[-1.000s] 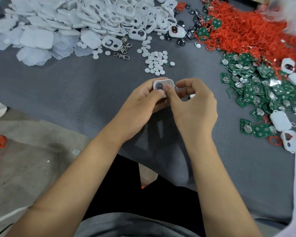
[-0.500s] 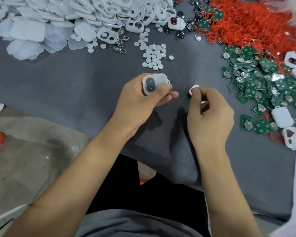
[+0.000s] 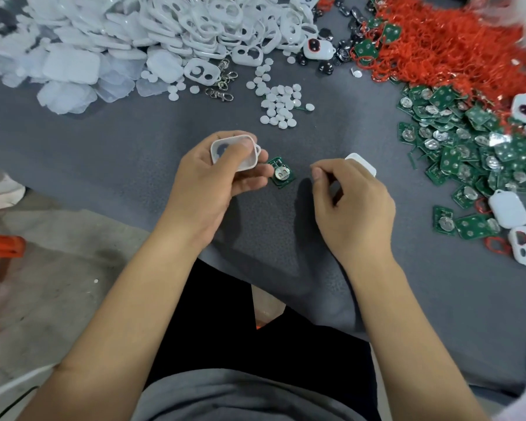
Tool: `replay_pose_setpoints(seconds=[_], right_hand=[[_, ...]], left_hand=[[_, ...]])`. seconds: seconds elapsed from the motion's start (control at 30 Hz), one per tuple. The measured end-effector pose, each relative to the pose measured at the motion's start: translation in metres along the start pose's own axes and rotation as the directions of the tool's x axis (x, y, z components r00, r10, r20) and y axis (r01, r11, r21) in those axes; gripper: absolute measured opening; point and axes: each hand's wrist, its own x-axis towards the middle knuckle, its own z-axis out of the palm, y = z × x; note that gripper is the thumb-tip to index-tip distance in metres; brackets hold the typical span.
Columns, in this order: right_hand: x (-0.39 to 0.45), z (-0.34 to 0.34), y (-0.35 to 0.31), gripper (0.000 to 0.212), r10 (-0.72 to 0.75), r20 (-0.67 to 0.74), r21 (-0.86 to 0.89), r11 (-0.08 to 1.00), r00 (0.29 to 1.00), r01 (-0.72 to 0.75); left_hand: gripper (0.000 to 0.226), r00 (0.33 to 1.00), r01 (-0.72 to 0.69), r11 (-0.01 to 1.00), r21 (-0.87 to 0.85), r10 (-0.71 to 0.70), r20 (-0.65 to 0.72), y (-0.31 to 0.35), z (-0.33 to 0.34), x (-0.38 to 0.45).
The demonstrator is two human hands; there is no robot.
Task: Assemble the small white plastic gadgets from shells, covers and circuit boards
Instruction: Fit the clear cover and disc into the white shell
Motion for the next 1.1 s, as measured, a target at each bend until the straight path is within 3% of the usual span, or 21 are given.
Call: replay_pose_setpoints(seconds=[0.17, 0.3, 0.5, 0.63, 0.77, 0.87, 1.1], right_hand=[[0.005, 0.008, -0.010, 0.019, -0.075, 0.044, -0.003, 0.997, 0.996, 0.075], [0.008, 0.019, -0.018, 0.033, -0.134, 0.112, -0.047, 0.989, 0.985, 0.140], [0.004, 0.015, -0.006, 0.022, -0.199, 0.116, 0.055, 0.979, 0.973, 0.194], [0.000, 0.006, 0.004, 0.020, -0.123, 0.117, 0.279, 0.956, 0.985, 0.086], [-0.007, -0.010, 0.016, 0.024, 0.086, -0.039, 0.581, 0.813, 0.996, -0.047], [-0.014, -0.020, 0.028, 0.014, 0.208, -0.089, 0.677, 0.730, 0.974, -0.094], [-0.019, -0.028, 0.033, 0.015, 0.231, -0.042, 0.793, 0.600, 0.972, -0.108]], left_hand=[[0.013, 1.000, -0.016, 0.990, 0.144, 0.017, -0.004, 0.003, -0.006, -0.003], [0.037, 0.999, 0.052, 0.999, -0.004, -0.052, -0.009, 0.005, 0.000, -0.003], [0.037, 0.994, 0.103, 0.989, -0.109, -0.105, -0.010, 0.001, 0.005, -0.007], [0.033, 0.988, 0.152, 0.972, -0.180, -0.150, 0.026, 0.000, 0.012, -0.008], [0.034, 0.976, 0.206, 0.954, -0.218, -0.186, 0.110, -0.007, 0.025, -0.009], [0.035, 0.961, 0.233, 0.958, -0.166, -0.201, 0.189, -0.014, 0.038, -0.012], [0.034, 0.924, 0.165, 0.986, 0.017, -0.161, 0.347, -0.028, 0.055, -0.018]])
